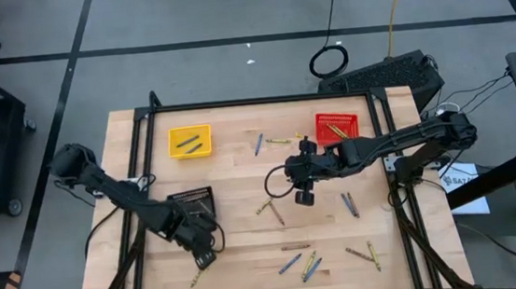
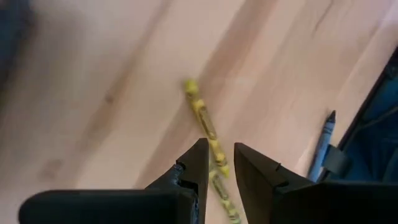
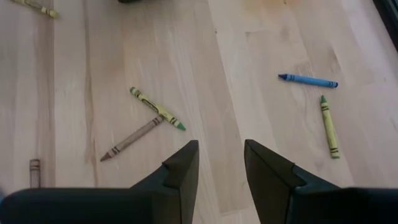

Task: Sort crayons
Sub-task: Put the green crayon into the red bin

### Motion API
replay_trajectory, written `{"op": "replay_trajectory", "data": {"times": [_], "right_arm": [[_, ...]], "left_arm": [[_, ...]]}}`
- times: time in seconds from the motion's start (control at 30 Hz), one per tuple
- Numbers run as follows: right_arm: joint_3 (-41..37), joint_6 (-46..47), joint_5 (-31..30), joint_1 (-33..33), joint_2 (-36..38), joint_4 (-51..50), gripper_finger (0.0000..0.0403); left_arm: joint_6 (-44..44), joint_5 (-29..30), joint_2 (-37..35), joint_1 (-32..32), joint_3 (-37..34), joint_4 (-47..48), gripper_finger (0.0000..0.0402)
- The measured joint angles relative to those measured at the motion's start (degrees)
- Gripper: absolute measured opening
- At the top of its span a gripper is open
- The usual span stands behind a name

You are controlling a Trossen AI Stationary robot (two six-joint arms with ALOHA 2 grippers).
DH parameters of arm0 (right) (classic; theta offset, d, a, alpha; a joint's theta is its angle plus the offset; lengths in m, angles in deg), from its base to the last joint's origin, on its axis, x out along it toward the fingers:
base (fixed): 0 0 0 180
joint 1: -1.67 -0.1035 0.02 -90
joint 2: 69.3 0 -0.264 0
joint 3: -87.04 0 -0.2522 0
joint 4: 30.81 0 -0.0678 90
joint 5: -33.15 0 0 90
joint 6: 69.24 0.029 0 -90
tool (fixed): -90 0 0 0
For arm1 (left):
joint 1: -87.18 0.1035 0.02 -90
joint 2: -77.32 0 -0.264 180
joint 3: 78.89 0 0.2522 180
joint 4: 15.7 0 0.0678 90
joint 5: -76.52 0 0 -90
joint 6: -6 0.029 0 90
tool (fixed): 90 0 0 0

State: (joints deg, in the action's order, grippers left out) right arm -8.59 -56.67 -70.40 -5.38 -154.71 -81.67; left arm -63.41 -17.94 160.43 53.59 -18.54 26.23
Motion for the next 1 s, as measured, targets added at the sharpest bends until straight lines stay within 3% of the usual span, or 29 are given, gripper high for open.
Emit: {"op": "replay_trajectory", "data": {"times": [0.27, 0.5, 1.0], "right_arm": [[0.0, -0.2, 0.0, 0.0, 0.0, -2.0, 0.0116], [0.0, -0.2, 0.2, -0.1, 0.0, -3.0, 0.0116], [0.0, -0.2, 0.3, -0.1, 0.0, -4.5, 0.0116]], "left_arm": [[-1.7, 3.1, 6.6, -2.1, 7.8, 0.3, 0.0079], [-3.0, 5.4, 13.1, -3.0, 15.2, 11.0, 0.0079], [-6.9, 4.2, 17.1, -3.7, 16.3, 11.9, 0.0079]]}}
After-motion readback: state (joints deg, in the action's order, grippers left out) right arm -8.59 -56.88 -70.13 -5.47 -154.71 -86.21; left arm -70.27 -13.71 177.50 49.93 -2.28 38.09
